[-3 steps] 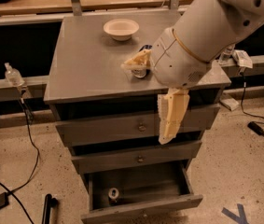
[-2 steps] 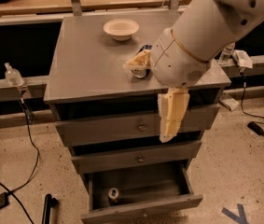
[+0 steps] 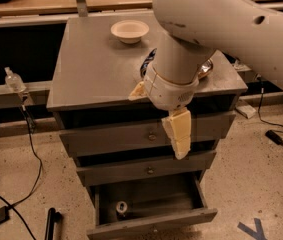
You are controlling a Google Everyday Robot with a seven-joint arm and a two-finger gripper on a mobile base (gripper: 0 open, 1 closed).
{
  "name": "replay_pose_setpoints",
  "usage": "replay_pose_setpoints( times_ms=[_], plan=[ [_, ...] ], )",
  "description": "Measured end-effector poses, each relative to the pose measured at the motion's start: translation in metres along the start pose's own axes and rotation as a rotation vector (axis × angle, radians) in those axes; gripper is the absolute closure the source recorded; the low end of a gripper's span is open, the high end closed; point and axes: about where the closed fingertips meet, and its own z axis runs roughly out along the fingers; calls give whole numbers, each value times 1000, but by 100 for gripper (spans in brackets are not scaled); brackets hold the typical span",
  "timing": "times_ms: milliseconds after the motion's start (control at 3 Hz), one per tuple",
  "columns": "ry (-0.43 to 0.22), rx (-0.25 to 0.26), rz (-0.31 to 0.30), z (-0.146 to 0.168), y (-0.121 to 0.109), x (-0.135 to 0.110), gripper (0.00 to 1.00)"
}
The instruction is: Pick redbull can from bottom drawer and place on counter
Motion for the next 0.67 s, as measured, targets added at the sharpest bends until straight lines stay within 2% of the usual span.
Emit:
replay_pose_setpoints(
  times_ms=[333, 667],
  plan=[
    [-10, -22, -32, 29, 9, 0, 0],
    [-37, -53, -52, 83, 27, 8, 0]
  ],
)
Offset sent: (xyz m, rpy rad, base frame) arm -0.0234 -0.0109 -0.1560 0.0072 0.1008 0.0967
